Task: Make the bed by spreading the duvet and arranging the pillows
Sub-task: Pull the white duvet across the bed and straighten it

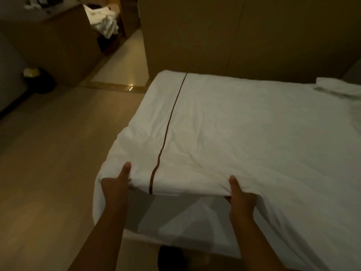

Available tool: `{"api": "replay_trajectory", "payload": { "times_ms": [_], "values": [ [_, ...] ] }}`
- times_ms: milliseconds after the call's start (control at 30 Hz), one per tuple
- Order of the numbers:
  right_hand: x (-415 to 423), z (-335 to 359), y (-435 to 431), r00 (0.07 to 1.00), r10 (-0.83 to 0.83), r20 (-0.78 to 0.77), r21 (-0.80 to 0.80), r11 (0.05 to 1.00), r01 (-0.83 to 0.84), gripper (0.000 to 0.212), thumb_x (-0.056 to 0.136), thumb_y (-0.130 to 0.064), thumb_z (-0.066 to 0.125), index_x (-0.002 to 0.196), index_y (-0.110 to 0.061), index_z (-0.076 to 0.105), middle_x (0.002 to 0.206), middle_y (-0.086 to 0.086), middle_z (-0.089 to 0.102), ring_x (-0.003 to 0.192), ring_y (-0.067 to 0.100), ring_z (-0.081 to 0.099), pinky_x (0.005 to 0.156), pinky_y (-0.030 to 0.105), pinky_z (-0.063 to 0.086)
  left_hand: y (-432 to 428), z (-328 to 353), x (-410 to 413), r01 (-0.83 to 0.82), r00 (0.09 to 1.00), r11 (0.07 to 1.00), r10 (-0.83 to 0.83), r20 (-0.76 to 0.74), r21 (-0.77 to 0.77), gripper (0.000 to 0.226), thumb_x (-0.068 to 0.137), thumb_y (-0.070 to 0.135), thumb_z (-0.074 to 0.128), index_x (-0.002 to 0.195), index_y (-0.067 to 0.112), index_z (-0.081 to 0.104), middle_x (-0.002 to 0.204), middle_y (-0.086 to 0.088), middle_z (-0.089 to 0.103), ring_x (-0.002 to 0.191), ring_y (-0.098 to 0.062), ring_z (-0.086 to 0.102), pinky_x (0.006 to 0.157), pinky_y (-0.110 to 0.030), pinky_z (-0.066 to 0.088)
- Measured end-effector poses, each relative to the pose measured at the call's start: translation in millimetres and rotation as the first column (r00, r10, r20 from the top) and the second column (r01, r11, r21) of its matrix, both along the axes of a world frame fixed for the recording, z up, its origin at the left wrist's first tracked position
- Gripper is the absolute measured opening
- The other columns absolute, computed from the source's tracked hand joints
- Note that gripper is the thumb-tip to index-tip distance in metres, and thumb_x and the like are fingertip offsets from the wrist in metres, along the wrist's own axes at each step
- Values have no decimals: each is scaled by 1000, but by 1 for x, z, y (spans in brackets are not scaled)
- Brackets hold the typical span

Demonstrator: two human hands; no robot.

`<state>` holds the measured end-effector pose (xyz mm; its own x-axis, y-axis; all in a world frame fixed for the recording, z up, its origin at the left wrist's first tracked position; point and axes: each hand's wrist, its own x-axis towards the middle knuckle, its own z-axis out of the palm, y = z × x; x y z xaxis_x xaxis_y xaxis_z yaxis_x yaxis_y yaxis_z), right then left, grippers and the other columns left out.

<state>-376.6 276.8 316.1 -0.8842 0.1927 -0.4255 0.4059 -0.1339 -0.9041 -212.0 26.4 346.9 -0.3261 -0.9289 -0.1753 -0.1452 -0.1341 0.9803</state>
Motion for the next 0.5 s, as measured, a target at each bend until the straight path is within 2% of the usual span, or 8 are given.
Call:
{"api": "replay_trajectory", "payload": {
  "times_ms": [67, 100, 133, 200, 267, 333, 400, 500],
  "values": [
    [-18, 6, -7, 998, 35, -60, 157, 987, -26, 65, 71, -46, 80, 123, -13, 62, 118, 5, 65, 105, 26, 64, 92, 51, 54, -14, 6, -18, -47, 999, 999, 47, 17, 2, 81, 68, 65, 75, 134, 25, 51, 128, -3, 62, 115, -24, 61, 96, -52, 51],
    [-27, 13, -12, 994, 65, -86, 242, 969, -43, 61, 75, -45, 78, 120, -6, 63, 115, 7, 65, 104, 26, 63, 95, 49, 52, -22, 8, -26, -70, 996, 997, 71, 54, -15, 84, 67, 65, 75, 134, 21, 52, 128, -6, 62, 115, -26, 61, 96, -51, 51],
    [-39, 17, -16, 990, 101, -100, 328, 943, -63, 59, 79, -44, 75, 112, 4, 65, 109, 13, 66, 101, 28, 64, 93, 46, 51, -31, 9, -34, -77, 992, 996, 80, 97, -41, 87, 65, 67, 73, 133, 16, 52, 128, -9, 62, 115, -29, 60, 97, -51, 50],
    [-66, 25, -24, 978, 173, -119, 492, 865, -93, 64, 82, -48, 70, 88, 16, 66, 93, 28, 68, 91, 37, 67, 81, 43, 51, -54, 9, -51, -33, 978, 996, 50, 203, -87, 89, 68, 66, 70, 136, 11, 50, 130, -16, 59, 118, -34, 57, 101, -49, 47],
    [-88, 36, -36, 968, 232, -97, 605, 786, -128, 61, 86, -44, 68, 67, 14, 61, 70, 27, 65, 77, 38, 67, 69, 38, 47, -75, 13, -68, 2, 926, 999, 19, 377, -54, 92, 76, 63, 66, 145, 10, 36, 142, -20, 47, 129, -38, 45, 109, -52, 35],
    [-108, 44, -51, 952, 286, -108, 690, 711, -136, 60, 87, -41, 66, 49, 3, 50, 51, 16, 54, 62, 33, 63, 60, 35, 43, -97, 23, -85, 59, 832, 995, -5, 555, -79, 91, 79, 64, 62, 142, 3, 38, 139, -26, 47, 127, -43, 45, 107, -55, 33],
    [-129, 51, -69, 936, 328, -132, 747, 654, -124, 64, 87, -47, 64, 45, -3, 44, 48, 15, 50, 56, 33, 61, 57, 36, 43, -118, 36, -106, 171, 777, 970, -26, 629, -171, 79, 83, 62, 59, 127, -4, 52, 117, -28, 59, 107, -43, 57, 96, -53, 42],
    [-165, 59, -95, 919, 365, -147, 787, 606, -115, 66, 85, -54, 61, 49, -1, 48, 54, 21, 55, 59, 34, 62, 60, 36, 43, -143, 47, -140, 207, 781, 951, -19, 624, -230, 81, 83, 62, 59, 125, -6, 51, 118, -27, 61, 109, -43, 58, 97, -49, 44]
  ]
}}
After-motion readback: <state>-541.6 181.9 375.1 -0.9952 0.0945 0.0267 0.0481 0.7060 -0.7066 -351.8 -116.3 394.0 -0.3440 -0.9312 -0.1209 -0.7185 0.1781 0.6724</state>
